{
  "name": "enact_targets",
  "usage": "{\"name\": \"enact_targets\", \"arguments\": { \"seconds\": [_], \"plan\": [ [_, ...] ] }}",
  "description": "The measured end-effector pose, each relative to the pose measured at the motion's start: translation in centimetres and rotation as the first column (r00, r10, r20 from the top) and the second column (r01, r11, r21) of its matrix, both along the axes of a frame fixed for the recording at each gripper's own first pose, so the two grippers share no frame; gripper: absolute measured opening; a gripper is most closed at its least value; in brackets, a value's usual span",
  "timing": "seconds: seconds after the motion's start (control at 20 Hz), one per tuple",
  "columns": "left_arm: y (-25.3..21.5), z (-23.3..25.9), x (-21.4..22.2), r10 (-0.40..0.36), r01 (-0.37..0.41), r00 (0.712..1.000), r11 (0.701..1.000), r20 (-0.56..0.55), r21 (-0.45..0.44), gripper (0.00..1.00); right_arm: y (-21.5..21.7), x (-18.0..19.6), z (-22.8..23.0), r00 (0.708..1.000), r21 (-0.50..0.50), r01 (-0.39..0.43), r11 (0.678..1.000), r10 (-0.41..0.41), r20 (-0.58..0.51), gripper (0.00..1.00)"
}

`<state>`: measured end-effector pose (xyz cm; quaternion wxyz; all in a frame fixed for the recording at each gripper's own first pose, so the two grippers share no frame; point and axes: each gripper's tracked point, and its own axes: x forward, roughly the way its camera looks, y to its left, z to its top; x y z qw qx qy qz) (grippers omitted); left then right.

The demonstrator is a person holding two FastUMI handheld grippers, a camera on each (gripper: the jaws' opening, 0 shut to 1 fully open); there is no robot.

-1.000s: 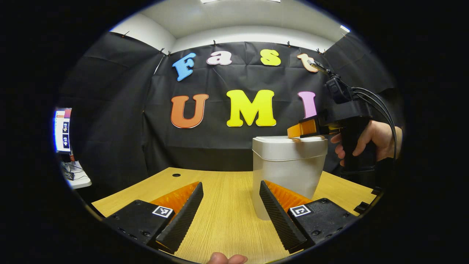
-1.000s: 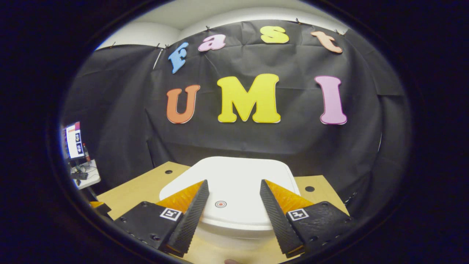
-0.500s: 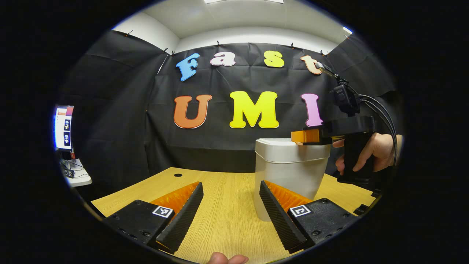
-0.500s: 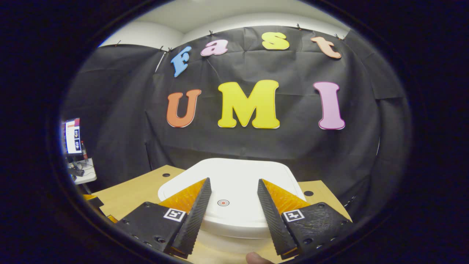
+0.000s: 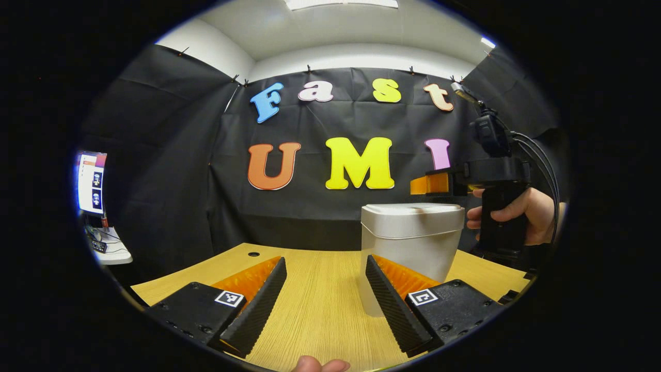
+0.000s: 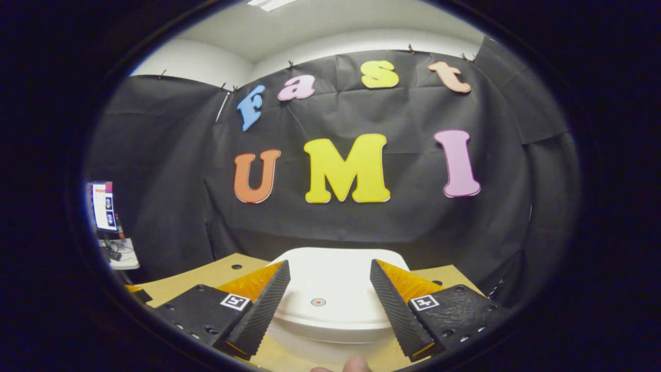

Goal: Press the lid of the desktop garbage bin to open it, pick up the crumpled paper on the desktop and throw it into the bin, then pick up the pop can on the desktop and drop it into the bin, and finally close the garbage bin lid.

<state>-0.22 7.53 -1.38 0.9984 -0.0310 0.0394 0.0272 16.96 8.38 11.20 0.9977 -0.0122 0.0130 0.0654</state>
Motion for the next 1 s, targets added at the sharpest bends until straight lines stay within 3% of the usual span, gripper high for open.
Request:
{"name": "enact_targets", "arguments": {
  "seconds": [0.2, 0.65, 1.0],
  "plan": [
    [-0.3, 0.2, -0.2, -0.001, 0.001, 1.0, 1.0, 0.01, -0.002, 0.99, -3.8, -2.6, 1.0, 0.995, -0.08, 0.087, 0.993, -0.082, 0.06, 0.96],
    [-2.2, 0.6, -0.5, -0.034, 0.034, 0.999, 0.999, 0.022, -0.004, 0.99, -7.4, -11.9, -2.8, 0.983, -0.049, 0.128, 0.991, -0.12, 0.135, 0.96],
    [-3.0, 0.6, -0.4, -0.052, 0.053, 0.998, 0.999, 0.024, -0.005, 0.99, -9.1, -16.4, -6.2, 0.962, -0.011, 0.222, 0.975, -0.217, 0.165, 0.95]
  ]
}}
